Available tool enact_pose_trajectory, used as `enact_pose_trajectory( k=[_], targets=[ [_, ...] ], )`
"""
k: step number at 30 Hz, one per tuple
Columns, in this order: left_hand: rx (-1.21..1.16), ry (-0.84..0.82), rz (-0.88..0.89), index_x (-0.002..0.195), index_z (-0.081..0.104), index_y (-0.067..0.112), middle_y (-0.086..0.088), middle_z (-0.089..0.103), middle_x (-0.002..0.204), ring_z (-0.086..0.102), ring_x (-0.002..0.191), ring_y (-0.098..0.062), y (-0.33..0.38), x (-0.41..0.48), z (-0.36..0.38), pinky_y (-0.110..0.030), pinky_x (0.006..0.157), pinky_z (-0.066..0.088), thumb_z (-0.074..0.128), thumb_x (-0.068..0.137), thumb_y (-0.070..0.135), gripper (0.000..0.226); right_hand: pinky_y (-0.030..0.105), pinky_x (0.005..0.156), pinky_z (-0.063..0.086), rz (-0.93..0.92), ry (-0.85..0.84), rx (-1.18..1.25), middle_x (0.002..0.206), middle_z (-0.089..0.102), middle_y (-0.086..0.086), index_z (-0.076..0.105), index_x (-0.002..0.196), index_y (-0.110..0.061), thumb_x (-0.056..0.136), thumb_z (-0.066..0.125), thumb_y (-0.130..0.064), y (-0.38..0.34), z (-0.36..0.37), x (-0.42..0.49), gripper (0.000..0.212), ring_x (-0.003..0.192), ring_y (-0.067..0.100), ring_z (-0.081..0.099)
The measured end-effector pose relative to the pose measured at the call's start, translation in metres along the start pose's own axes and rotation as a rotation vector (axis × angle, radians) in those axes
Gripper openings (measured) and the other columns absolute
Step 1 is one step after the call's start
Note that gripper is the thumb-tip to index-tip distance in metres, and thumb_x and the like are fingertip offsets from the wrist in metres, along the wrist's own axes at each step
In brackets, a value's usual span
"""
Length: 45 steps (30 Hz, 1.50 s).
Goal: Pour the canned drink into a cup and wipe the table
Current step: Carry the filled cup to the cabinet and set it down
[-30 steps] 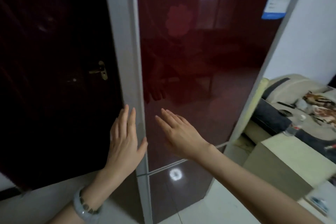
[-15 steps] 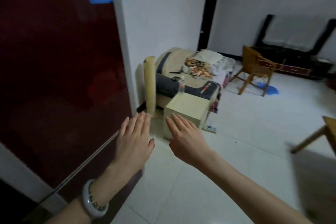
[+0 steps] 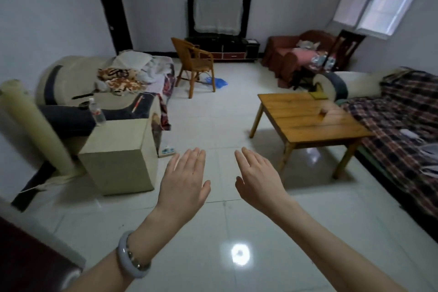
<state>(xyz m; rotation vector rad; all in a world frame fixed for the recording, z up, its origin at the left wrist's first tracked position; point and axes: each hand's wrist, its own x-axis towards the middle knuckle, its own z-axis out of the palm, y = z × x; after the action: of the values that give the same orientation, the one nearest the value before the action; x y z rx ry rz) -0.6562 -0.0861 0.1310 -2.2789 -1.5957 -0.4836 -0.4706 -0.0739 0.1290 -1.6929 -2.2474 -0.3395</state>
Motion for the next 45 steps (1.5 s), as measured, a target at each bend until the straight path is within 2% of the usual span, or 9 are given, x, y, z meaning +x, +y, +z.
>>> enact_pose_trajectory(
  k=[4, 10, 16, 22, 27, 32, 37, 45],
  targets=[
    [-0.073, -0.010, 0.142, 0.123, 0.057, 0.000, -0.016, 0.062, 0.122, 0.060, 0.112, -0.029, 0.056, 0.036, 0.019, -0.048, 0.098, 0.043, 0.077, 0.067, 0.035, 0.069, 0.035, 0.082, 0.053, 0.153, -0.016, -0.030, 0.111, 0.066, 0.015, 0.061, 0.113, -0.002, 0.051, 0.079, -0.013, 0.056, -0.006, -0.027, 0.065, 0.103, 0.029, 0.064],
    [-0.180, -0.034, 0.332, 0.123, 0.057, 0.001, -0.017, 0.063, 0.121, 0.060, 0.112, -0.030, 0.124, 0.085, 0.051, -0.049, 0.097, 0.043, 0.076, 0.069, 0.036, 0.067, 0.040, 0.091, 0.049, 0.320, -0.047, -0.103, 0.121, 0.062, 0.018, 0.056, 0.123, -0.001, 0.066, 0.076, -0.016, 0.127, -0.010, -0.052, 0.063, 0.113, 0.031, 0.059],
    [-0.290, -0.021, 0.480, 0.123, 0.057, 0.003, -0.014, 0.063, 0.122, 0.060, 0.113, -0.027, 0.184, 0.153, 0.092, -0.045, 0.100, 0.041, 0.075, 0.071, 0.031, 0.062, 0.040, 0.092, 0.049, 0.481, -0.056, -0.155, 0.122, 0.061, 0.018, 0.055, 0.124, -0.002, 0.071, 0.074, -0.019, 0.199, -0.004, -0.048, 0.059, 0.115, 0.031, 0.058],
    [-0.342, -0.035, 0.539, 0.125, 0.056, 0.004, -0.013, 0.061, 0.125, 0.057, 0.117, -0.028, 0.236, 0.235, 0.132, -0.044, 0.101, 0.040, 0.075, 0.071, 0.035, 0.065, 0.040, 0.099, 0.044, 0.541, -0.092, -0.183, 0.129, 0.056, 0.017, 0.049, 0.131, -0.003, 0.078, 0.066, -0.020, 0.277, 0.009, -0.017, 0.058, 0.123, 0.030, 0.051],
    [-0.343, -0.044, 0.559, 0.128, 0.054, 0.005, -0.013, 0.059, 0.128, 0.055, 0.120, -0.027, 0.275, 0.307, 0.166, -0.042, 0.103, 0.037, 0.073, 0.074, 0.037, 0.066, 0.038, 0.096, 0.046, 0.586, -0.106, -0.197, 0.126, 0.059, 0.016, 0.052, 0.128, -0.004, 0.076, 0.067, -0.020, 0.351, 0.022, 0.017, 0.057, 0.119, 0.028, 0.054],
    [-0.353, -0.052, 0.600, 0.125, 0.056, 0.003, -0.013, 0.061, 0.124, 0.057, 0.117, -0.026, 0.317, 0.362, 0.194, -0.044, 0.100, 0.041, 0.075, 0.071, 0.036, 0.066, 0.036, 0.107, 0.034, 0.629, -0.115, -0.149, 0.140, 0.046, 0.015, 0.039, 0.138, -0.004, 0.087, 0.055, -0.021, 0.413, 0.034, 0.035, 0.056, 0.132, 0.027, 0.040],
    [-0.358, -0.067, 0.648, 0.124, 0.056, 0.002, -0.014, 0.062, 0.124, 0.058, 0.116, -0.027, 0.365, 0.408, 0.221, -0.045, 0.101, 0.041, 0.076, 0.070, 0.036, 0.067, 0.037, 0.101, 0.041, 0.673, -0.104, -0.143, 0.133, 0.053, 0.016, 0.047, 0.133, -0.003, 0.082, 0.061, -0.020, 0.480, 0.048, 0.047, 0.055, 0.126, 0.028, 0.048],
    [-0.317, -0.093, 0.596, 0.125, 0.055, 0.002, -0.016, 0.060, 0.125, 0.057, 0.117, -0.029, 0.465, 0.500, 0.282, -0.046, 0.101, 0.043, 0.075, 0.071, 0.037, 0.067, 0.036, 0.108, 0.033, 0.611, -0.126, -0.065, 0.142, 0.043, 0.013, 0.037, 0.140, -0.005, 0.089, 0.052, -0.020, 0.634, 0.074, 0.076, 0.055, 0.134, 0.025, 0.037]
  ],
)
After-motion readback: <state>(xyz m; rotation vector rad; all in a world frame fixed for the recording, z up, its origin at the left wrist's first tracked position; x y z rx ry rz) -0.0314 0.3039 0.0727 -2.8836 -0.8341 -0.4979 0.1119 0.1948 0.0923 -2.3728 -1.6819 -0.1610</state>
